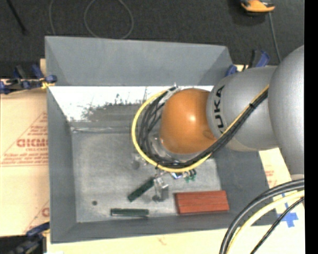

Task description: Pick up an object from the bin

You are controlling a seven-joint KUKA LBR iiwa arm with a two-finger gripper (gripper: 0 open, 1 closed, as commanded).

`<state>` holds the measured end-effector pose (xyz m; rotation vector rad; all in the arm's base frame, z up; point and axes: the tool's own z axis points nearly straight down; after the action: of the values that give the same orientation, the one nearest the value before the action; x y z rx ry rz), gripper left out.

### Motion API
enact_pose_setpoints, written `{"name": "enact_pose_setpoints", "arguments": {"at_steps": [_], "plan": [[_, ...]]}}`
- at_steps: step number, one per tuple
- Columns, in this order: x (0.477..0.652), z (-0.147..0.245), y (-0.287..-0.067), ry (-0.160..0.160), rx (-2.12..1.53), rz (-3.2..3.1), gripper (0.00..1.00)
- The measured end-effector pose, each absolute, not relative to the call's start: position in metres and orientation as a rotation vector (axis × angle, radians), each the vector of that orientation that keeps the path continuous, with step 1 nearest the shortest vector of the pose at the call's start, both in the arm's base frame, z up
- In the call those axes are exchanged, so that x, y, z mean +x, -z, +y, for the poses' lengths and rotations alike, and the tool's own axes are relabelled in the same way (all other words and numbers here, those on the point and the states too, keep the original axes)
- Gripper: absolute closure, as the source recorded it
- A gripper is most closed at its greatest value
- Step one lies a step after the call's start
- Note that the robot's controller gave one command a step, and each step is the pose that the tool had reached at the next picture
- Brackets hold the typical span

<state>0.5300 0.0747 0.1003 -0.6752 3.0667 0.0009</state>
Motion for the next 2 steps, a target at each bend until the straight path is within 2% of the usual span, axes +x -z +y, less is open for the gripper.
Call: {"name": "enact_pose_setpoints", "arguments": {"at_steps": [1,2], "plan": [[0.5498,0.0916,-0.0694,0.000,-0.796,3.035,0.00],[0.5511,0.0911,-0.0700,-0.001,-0.788,3.035,0.00]]}}
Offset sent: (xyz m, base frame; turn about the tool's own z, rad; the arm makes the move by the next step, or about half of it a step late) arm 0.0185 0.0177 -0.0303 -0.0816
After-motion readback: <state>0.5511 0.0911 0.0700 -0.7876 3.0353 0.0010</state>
